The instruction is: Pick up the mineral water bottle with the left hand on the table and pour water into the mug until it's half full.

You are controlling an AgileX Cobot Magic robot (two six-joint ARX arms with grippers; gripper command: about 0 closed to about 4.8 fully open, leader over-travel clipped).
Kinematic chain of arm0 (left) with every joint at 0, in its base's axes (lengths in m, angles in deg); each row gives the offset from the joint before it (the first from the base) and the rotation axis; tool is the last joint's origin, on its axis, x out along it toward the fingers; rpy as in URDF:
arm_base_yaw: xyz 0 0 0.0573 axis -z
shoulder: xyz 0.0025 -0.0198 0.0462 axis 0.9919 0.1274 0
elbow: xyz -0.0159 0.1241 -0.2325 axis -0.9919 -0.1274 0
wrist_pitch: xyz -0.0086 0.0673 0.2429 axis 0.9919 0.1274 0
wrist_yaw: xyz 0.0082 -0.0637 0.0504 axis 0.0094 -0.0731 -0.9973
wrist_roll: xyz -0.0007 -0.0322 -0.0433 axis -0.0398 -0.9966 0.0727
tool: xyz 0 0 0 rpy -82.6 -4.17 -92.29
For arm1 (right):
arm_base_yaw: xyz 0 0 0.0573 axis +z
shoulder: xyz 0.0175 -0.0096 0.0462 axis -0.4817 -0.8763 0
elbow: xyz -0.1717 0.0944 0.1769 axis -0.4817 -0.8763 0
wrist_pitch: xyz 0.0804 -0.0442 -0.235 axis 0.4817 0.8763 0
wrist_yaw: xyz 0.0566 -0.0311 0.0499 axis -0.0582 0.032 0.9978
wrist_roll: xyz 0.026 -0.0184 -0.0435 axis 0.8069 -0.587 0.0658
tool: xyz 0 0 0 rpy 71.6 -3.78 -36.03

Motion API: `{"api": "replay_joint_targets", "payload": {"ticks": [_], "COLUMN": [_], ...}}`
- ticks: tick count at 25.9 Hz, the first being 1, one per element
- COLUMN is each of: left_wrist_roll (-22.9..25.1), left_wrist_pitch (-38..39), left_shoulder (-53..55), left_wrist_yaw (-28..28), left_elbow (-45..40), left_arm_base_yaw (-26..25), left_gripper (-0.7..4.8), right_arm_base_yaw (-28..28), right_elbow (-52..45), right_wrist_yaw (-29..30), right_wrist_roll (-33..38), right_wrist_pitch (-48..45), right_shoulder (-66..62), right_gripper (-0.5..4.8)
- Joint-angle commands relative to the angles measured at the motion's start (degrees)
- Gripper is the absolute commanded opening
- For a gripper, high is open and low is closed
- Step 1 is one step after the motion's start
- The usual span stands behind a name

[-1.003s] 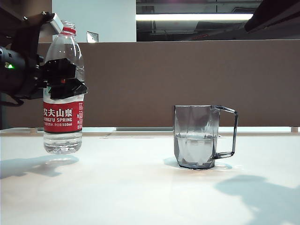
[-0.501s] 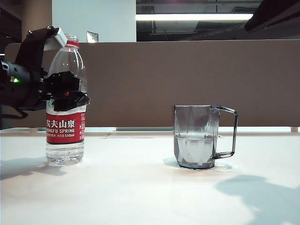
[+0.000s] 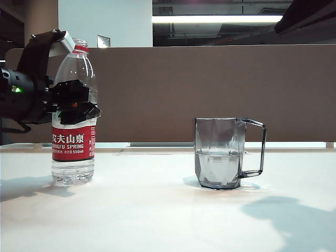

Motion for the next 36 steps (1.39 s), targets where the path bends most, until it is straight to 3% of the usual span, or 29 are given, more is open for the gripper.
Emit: {"api": "replay_joint_targets", "payload": {"ticks": [1,4,7,15,25,36], "left_wrist_roll": [-0.2,-0.2,-0.2,-0.2,-0.1,-0.2], "left_wrist_pitch": [-2.1,-2.1,-2.1,2.1,26.0,40.4], "left_shoulder": [-0.3,-0.3,-0.5,-2.5,-17.9,-28.6], "left_wrist_yaw": [0.1,0.1,0.1,0.1,0.1,0.1], "left_elbow": [0.2,0.2,0.2,0.2,0.2,0.3], "left_arm_base_yaw": [0.1,0.1,0.1,0.1,0.1,0.1], "left_gripper": [2.61,3.99,4.54,4.72,4.71,4.46], "right_arm_base_yaw": [0.0,0.0,0.0,0.0,0.0,-0.1], "right_elbow": [0.3,0.3,0.3,0.3,0.3,0.3], "right_wrist_yaw": [0.2,0.2,0.2,0.2,0.2,0.0], "right_wrist_roll": [-0.2,-0.2,-0.2,-0.2,-0.2,-0.2], "right_wrist_pitch": [-0.8,-0.8,-0.8,-0.8,-0.8,-0.8], "right_shoulder": [0.2,0.2,0.2,0.2,0.2,0.2], "right_gripper": [-0.08,-0.08,-0.08,-0.08,-0.08,-0.08]}}
